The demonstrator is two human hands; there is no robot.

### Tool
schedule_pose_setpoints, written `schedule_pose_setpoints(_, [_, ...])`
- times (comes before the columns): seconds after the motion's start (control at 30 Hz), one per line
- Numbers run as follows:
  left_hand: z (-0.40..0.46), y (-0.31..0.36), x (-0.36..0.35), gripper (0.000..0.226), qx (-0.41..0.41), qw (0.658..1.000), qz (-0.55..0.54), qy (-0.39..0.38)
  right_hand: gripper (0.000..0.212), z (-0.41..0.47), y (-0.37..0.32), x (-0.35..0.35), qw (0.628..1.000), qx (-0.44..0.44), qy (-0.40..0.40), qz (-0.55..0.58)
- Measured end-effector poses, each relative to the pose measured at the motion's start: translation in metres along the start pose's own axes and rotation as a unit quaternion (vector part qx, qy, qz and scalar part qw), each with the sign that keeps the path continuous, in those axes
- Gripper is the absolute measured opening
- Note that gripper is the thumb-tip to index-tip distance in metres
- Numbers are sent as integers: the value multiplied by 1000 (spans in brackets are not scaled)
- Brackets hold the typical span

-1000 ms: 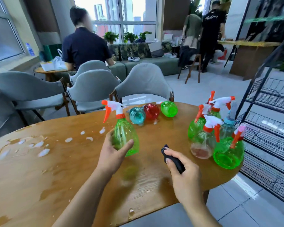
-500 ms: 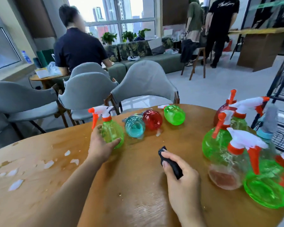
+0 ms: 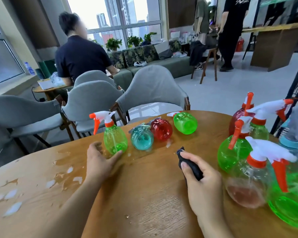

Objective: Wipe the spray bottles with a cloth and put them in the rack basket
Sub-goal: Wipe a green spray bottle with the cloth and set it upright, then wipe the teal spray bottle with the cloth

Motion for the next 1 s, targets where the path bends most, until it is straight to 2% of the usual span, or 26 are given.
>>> schedule_pose_setpoints(0.07, [-20, 0, 0, 85, -31, 999, 12, 13, 41, -2, -2, 4, 1000, -7, 5, 4])
schedule_pose_setpoints(0.17, [-48, 9, -13, 76, -83, 996, 34, -14, 40, -4, -4, 10, 1000, -13, 16, 17])
schedule_pose_setpoints(0.3, [-49, 38, -46, 88, -146, 984, 73, -73, 42, -7, -1, 12, 999, -28, 25, 14])
schedule_pose_setpoints(0.43, [-28, 67, -82, 98, -187, 971, 118, -91, 46, -5, 0, 8, 999, -29, 26, 17])
schedule_pose_setpoints(0.63, [5, 72, -106, 111, -153, 965, 196, -80, 48, 2, 0, 10, 998, -33, 28, 45])
schedule_pose_setpoints(0.83, [6, 67, -105, 100, -150, 962, 216, -79, 46, 3, -4, 11, 997, -35, 24, 62])
schedule_pose_setpoints(1.0, [-2, 67, -93, 97, -159, 968, 185, -66, 43, 0, -12, 13, 996, -39, 16, 74])
Point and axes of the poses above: each hand's wrist, its own z-axis towards the middle knuckle, its own x-axis out of the back of the hand, y = z × x, the point moved 1 cm from there along z, towards the middle knuckle, and after that the axes turned 13 degrees about -z, right-handed, at the moved point
